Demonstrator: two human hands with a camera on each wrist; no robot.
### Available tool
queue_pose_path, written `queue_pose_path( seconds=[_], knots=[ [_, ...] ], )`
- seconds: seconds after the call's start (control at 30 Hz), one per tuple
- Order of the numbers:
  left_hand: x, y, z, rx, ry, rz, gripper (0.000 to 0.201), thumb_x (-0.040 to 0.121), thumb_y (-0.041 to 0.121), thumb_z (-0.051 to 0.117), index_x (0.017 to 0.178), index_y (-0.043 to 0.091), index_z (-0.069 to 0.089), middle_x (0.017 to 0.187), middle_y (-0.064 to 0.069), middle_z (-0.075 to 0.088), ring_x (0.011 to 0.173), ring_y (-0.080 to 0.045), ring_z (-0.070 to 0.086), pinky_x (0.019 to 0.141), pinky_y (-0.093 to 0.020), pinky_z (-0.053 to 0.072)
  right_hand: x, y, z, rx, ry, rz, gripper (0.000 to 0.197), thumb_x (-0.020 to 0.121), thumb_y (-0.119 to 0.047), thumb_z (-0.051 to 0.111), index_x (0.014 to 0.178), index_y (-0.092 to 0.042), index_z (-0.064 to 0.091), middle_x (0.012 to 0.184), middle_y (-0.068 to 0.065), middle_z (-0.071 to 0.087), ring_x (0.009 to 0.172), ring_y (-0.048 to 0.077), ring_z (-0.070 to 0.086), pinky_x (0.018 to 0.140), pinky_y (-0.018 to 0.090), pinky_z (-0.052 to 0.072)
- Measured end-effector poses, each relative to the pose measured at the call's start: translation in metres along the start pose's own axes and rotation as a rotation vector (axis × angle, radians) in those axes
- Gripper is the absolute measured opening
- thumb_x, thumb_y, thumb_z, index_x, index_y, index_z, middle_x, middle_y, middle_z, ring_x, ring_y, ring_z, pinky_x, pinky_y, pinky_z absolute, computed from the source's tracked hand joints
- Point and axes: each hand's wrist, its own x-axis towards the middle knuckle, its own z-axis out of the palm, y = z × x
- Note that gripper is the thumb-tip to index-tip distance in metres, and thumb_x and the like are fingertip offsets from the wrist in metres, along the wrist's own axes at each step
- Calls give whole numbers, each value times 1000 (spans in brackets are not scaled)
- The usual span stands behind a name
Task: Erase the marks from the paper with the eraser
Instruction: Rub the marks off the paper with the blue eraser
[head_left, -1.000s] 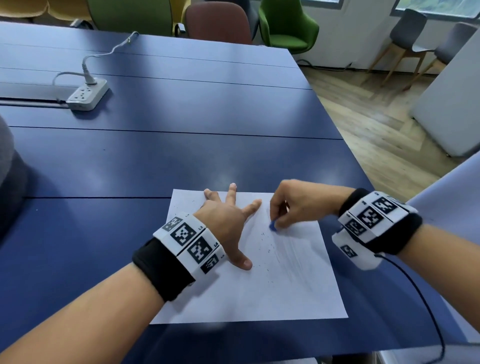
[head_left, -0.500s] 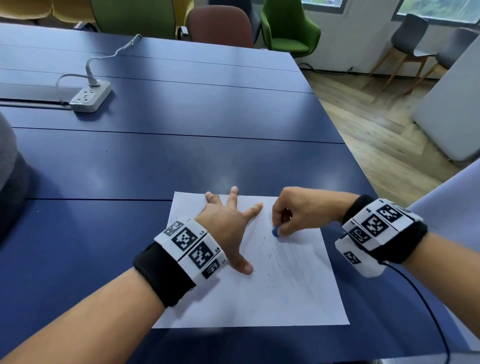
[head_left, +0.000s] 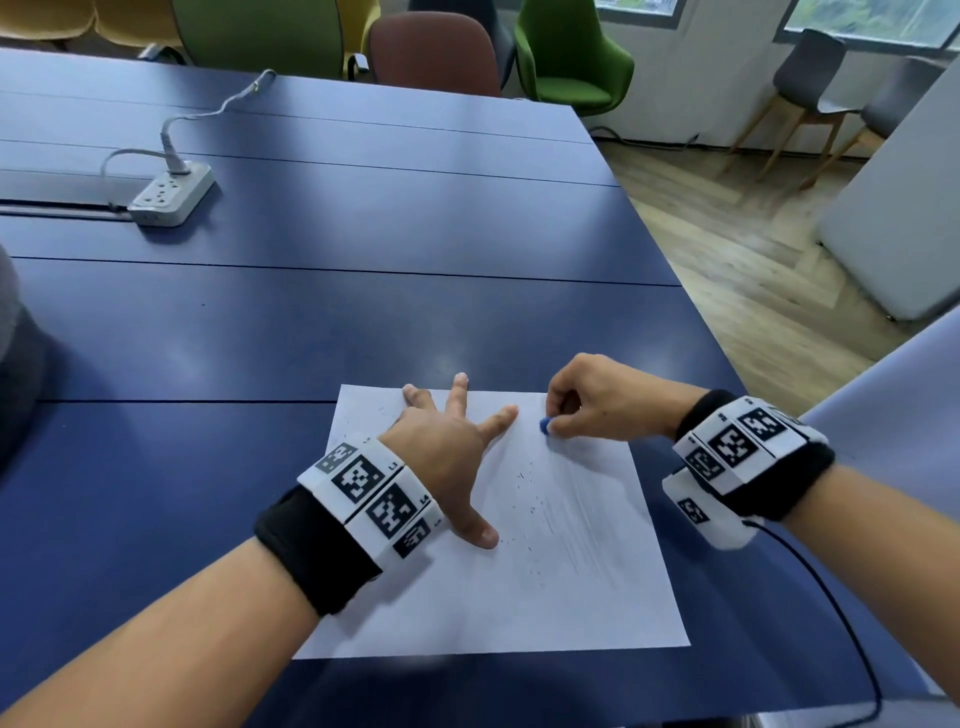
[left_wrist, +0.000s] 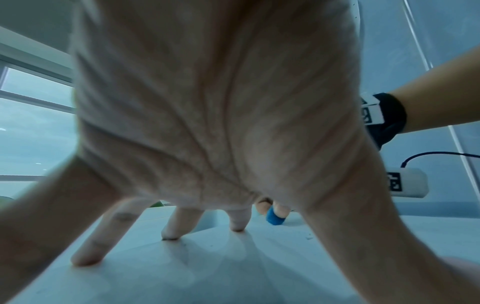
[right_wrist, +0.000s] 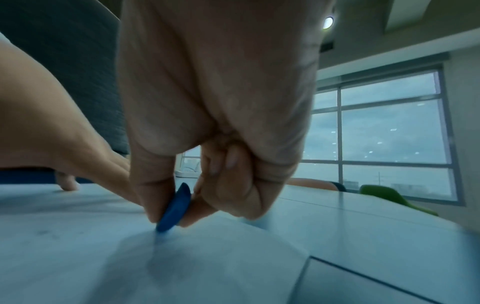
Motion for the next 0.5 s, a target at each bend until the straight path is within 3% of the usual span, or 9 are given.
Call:
queue_pose_path(
  seconds=[0.1, 0.23, 0.3, 0.4, 0.5],
  knots=[
    [0, 1, -1, -2, -8, -5, 133, 59, 72, 76, 150, 44, -18, 160, -14, -21, 140, -58, 5, 103, -53, 40, -7, -7, 5, -37, -183, -40, 14, 80, -29, 73, 77, -15, 72, 64, -8, 62, 56, 8, 50, 57, 28, 45],
    [0, 1, 0, -8, -4, -2, 134, 59, 72, 76, 150, 45, -18, 160, -14, -21, 140, -59, 4, 103, -54, 40, -1, -2, -5, -49, -4, 22, 17, 83, -28, 71, 79, -12, 72, 69, -5, 65, 61, 9, 55, 59, 26, 48],
    [0, 1, 0, -10, -1, -3, 133, 59, 72, 76, 150, 45, -17, 160, -14, -21, 140, -59, 4, 103, -54, 40, -3, -1, -2, -47, -27, -4, 16, 83, -27, 71, 77, -12, 71, 64, -8, 62, 56, 7, 52, 55, 23, 45],
    [-1, 1, -1, -18, -9, -8, 133, 59, 71, 77, 150, 45, -17, 160, -13, -21, 140, -58, 3, 102, -53, 42, -9, -7, 2, -80, -193, -43, 14, 80, -28, 73, 76, -15, 71, 63, -8, 62, 55, 8, 50, 56, 28, 45],
    [0, 1, -1, -22, -11, -3, 133, 59, 71, 77, 150, 45, -17, 160, -13, -22, 140, -58, 3, 104, -55, 40, -2, -3, -6, -84, -44, -19, 15, 81, -30, 74, 78, -16, 72, 65, -8, 62, 55, 4, 52, 53, 20, 44]
  ],
)
